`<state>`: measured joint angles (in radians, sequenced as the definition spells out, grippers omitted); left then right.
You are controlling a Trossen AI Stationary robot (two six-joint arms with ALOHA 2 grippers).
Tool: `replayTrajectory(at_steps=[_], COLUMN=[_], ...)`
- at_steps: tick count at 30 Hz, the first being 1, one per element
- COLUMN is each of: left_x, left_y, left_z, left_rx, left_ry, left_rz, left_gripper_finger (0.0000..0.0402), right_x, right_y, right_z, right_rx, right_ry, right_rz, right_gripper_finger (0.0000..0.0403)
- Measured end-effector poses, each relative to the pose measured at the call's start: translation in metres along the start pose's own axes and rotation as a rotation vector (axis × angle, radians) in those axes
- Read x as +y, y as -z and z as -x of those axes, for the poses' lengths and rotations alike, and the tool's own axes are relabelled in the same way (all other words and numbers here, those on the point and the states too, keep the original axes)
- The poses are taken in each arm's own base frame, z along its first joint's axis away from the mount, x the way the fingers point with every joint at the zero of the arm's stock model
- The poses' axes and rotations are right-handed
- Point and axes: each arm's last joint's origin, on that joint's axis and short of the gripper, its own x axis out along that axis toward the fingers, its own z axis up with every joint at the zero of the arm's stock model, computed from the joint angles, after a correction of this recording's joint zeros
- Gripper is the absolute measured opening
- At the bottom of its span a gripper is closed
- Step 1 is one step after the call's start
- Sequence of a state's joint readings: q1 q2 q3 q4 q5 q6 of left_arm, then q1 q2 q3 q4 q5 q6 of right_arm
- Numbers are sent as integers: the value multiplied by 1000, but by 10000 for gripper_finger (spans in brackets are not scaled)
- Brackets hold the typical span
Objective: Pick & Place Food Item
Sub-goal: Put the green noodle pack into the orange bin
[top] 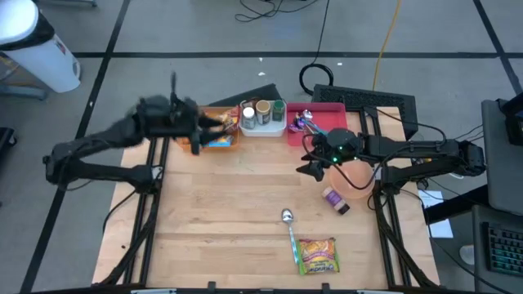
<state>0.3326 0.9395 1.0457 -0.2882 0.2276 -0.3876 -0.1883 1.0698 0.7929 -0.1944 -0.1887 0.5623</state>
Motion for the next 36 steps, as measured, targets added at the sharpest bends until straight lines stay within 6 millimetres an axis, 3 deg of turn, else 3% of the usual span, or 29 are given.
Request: replayTrajectory(at_steps=[9,17,23,31,36], left_x=[-8,-32,-37,-34,-35], left_y=[85,116,137,153,153], left_z=[-60,-109,-135,-145,-145], left_rx=[7,26,59,191,201], left_ry=[165,269,301,344,370], left_rz=[195,190,217,282,290], left_gripper_finger=[259,246,256,266,254], right_x=[5,30,54,93,103], right_y=[5,23,50,109,147], right_z=[-1,-8,-14,-19,-14], right_rx=[61,142,268,518,700], right_ry=[-74,-162,-233,-318,-243], right_rz=[26,118,174,228,192], right_gripper_finger=[318,318,318,318,318])
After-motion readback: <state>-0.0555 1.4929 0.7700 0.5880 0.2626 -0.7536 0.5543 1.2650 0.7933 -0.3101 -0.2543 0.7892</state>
